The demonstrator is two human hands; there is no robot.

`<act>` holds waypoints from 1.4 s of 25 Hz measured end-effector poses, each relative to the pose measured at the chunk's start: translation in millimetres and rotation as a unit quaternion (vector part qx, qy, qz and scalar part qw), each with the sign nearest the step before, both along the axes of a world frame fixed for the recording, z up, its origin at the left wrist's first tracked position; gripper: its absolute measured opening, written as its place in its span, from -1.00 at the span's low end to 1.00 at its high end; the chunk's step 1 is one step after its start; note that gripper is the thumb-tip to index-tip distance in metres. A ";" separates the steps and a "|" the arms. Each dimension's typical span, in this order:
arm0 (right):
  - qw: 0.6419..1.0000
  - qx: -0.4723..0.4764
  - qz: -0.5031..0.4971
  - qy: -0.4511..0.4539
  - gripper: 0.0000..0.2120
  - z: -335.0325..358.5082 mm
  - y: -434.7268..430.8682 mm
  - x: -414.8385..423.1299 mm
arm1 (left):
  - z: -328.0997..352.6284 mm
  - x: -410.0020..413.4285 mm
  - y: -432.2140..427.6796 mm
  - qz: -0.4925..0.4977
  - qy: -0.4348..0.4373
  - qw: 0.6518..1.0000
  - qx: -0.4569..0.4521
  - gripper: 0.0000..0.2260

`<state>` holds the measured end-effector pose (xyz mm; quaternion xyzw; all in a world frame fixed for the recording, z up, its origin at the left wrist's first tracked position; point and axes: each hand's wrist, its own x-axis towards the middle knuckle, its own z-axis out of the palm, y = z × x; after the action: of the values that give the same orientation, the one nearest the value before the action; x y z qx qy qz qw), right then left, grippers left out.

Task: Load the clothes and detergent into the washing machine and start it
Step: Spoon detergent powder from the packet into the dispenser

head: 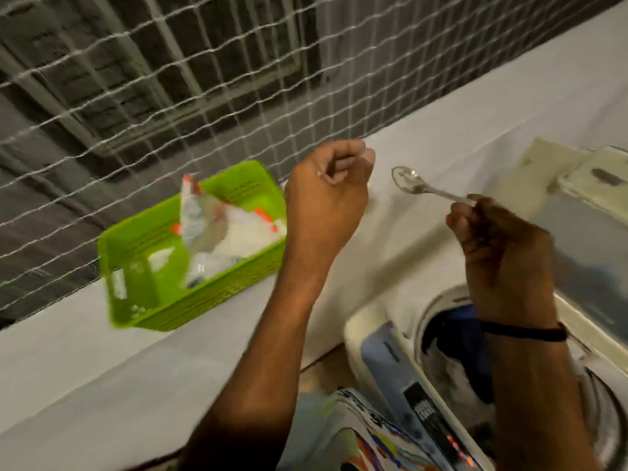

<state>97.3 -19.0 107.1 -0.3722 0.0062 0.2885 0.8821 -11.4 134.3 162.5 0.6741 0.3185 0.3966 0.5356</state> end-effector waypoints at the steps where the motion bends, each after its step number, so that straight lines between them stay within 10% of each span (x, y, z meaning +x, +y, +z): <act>1: 0.999 0.003 0.032 -0.005 -0.84 11.6 19.9 -12.4 | 11.1 -22.5 12.5 0.043 -0.008 0.999 0.023 -0.91; 6: 0.987 -0.014 0.139 -0.080 -0.82 40.2 103.8 -65.9 | 27.9 -127.8 73.9 0.195 0.036 0.975 0.103 -0.96; 11: 0.937 -0.137 0.138 -0.291 -0.84 35.2 150.7 -103.1 | -10.5 -172.6 116.7 0.229 0.213 0.948 0.057 -0.60; 16: 0.660 -0.478 0.103 -0.571 -0.84 15.5 184.9 -116.6 | -31.1 -170.2 117.3 0.169 0.325 0.930 -0.025 -0.51; 18: 0.615 -0.516 0.111 -0.585 -0.81 15.6 198.2 -122.8 | -37.5 -170.4 119.7 0.156 0.334 0.929 -0.035 -0.69; 25: 0.701 -0.429 0.237 -0.518 -0.74 13.3 228.3 -129.9 | -41.6 -179.1 131.1 0.105 0.182 0.964 -0.164 -0.75; 30: 0.825 -0.360 0.325 -0.290 -0.81 16.5 240.4 -134.8 | -35.2 -182.9 129.1 0.087 0.138 0.970 -0.180 -0.77; 35: 0.840 -0.356 0.311 -0.265 -0.79 19.7 229.8 -129.9 | -38.4 -182.4 126.6 0.079 0.151 0.971 -0.166 -0.76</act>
<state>-32.6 210.8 126.8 -0.7056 -0.2411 0.4158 0.5207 -193.7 260.9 124.2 0.6005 0.5096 0.2732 0.5524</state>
